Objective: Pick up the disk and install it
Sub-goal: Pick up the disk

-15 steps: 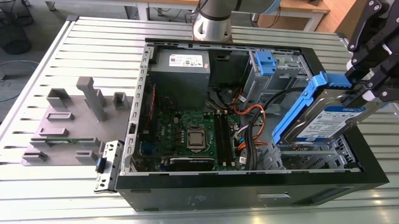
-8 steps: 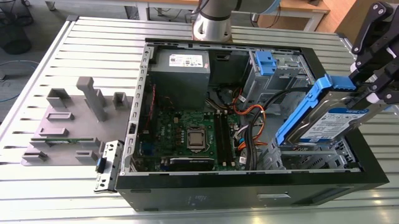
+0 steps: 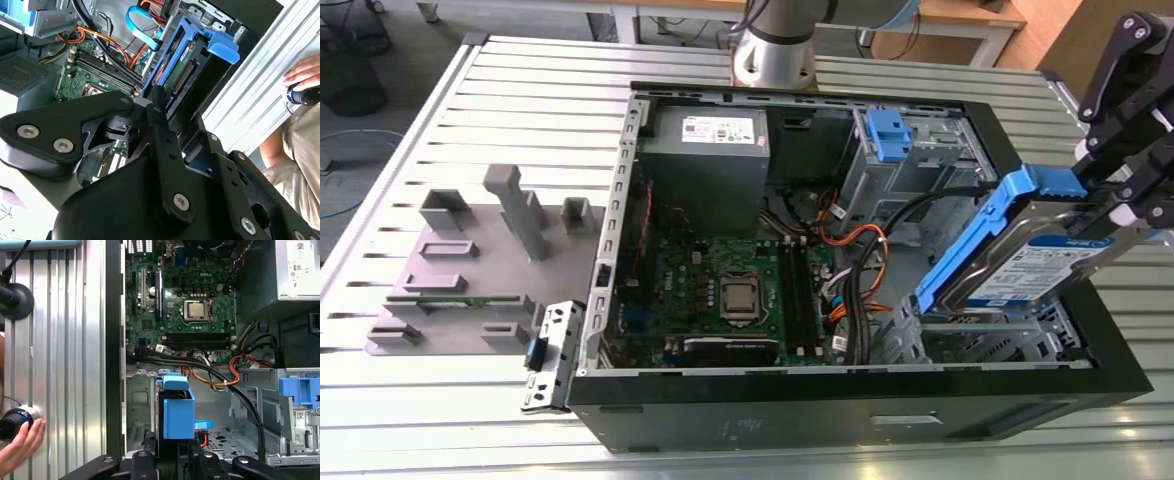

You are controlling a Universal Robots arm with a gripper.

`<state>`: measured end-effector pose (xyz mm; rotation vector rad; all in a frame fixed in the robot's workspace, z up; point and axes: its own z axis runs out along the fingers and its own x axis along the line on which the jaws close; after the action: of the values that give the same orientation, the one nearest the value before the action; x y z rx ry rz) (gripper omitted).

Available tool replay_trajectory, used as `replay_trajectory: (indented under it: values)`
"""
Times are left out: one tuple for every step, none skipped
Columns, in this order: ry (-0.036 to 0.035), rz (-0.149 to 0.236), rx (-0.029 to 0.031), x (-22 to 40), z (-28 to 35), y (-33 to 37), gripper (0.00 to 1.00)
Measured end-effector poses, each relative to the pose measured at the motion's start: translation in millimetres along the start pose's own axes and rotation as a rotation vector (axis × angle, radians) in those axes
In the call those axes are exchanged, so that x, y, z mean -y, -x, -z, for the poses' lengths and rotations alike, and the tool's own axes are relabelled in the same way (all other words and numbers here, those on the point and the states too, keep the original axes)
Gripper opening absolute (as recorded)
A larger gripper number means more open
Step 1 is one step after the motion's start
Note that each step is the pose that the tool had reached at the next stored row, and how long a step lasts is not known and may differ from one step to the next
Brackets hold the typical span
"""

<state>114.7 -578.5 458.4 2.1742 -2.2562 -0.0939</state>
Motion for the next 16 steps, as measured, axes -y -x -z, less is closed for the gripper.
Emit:
replay_trajectory:
  values:
    - [0.0,0.0,0.0,0.4,-0.1,0.0,0.35]
    - [0.0,0.0,0.0,0.9,-0.3,0.0,0.35]
    - [0.0,0.0,0.0001,1.1,-0.6,0.0,0.35]
    - [0.0,0.0,0.0002,1.1,-1.0,0.0,0.35]
    - [0.0,0.0,0.0002,1.1,-1.4,0.0,0.35]
    - [0.0,0.0,0.0001,1.2,-1.7,0.0,0.35]
    - [0.0,0.0,0.0002,1.2,-2.3,-0.1,0.35]
    - [0.0,0.0,0.0002,1.3,-3.0,-0.1,0.35]
    - [0.0,0.0,0.0002,1.3,-3.5,-0.1,0.35]
    - [0.0,0.0,0.0001,1.3,-4.0,-0.1,0.35]
    - [0.0,0.0,0.0001,1.3,-4.6,-0.1,0.35]
    - [0.0,0.0,0.0001,1.4,-5.2,-0.2,0.35]
    - [0.0,0.0,0.0001,1.4,-5.5,-0.2,0.35]
    - [0.0,0.0,0.0,1.4,-5.6,-0.2,0.35]
    - [0.0,0.0,0.0,1.4,-5.8,-0.2,0.35]
    - [0.0,0.0,0.0001,1.4,-6.2,-0.2,0.35]
